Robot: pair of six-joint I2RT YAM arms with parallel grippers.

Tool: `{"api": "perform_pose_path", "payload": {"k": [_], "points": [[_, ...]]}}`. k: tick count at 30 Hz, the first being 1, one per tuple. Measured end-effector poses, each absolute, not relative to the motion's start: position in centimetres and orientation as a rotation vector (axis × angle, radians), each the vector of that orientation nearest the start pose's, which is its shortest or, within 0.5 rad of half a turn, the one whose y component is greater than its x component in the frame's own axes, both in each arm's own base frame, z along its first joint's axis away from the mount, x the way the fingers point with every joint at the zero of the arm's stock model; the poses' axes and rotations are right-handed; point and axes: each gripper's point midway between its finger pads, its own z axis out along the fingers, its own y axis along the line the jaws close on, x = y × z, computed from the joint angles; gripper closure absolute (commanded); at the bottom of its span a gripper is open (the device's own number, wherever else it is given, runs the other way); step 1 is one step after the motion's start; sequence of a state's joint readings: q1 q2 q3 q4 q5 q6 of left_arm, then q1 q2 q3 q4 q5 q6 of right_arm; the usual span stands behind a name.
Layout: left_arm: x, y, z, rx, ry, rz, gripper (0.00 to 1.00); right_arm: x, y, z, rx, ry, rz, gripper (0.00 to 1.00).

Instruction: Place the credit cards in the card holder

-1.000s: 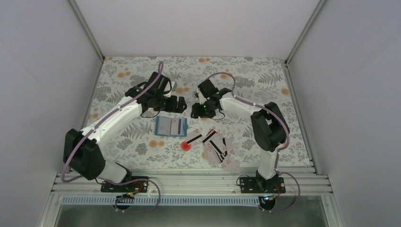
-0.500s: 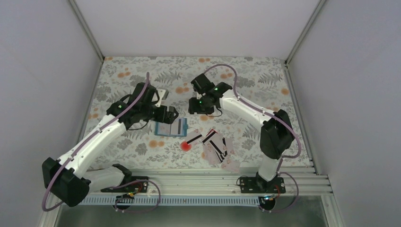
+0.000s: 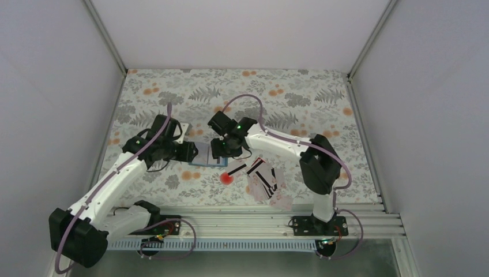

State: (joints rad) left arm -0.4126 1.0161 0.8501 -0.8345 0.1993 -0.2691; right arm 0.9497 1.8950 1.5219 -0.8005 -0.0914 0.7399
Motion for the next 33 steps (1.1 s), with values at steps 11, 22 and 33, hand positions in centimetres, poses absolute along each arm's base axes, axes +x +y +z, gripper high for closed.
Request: {"api": "perform_pose_path", "payload": {"k": [11,22,33], "points": [[24.0,-14.0,10.9,0.222,2.729,-0.58,0.63,25.2,38.6,5.1,-0.318,2.945,0.488,0.47],[24.8,-14.1,8.2,0.184,2.814,-0.603,0.25,26.7,38.9,4.7,-0.293,2.945,0.54,0.47],[27.3,-11.0,10.1,0.029,2.732,-0.661,0.18,27.0,37.6,3.7,-0.289,2.966,0.531,0.48]]}}
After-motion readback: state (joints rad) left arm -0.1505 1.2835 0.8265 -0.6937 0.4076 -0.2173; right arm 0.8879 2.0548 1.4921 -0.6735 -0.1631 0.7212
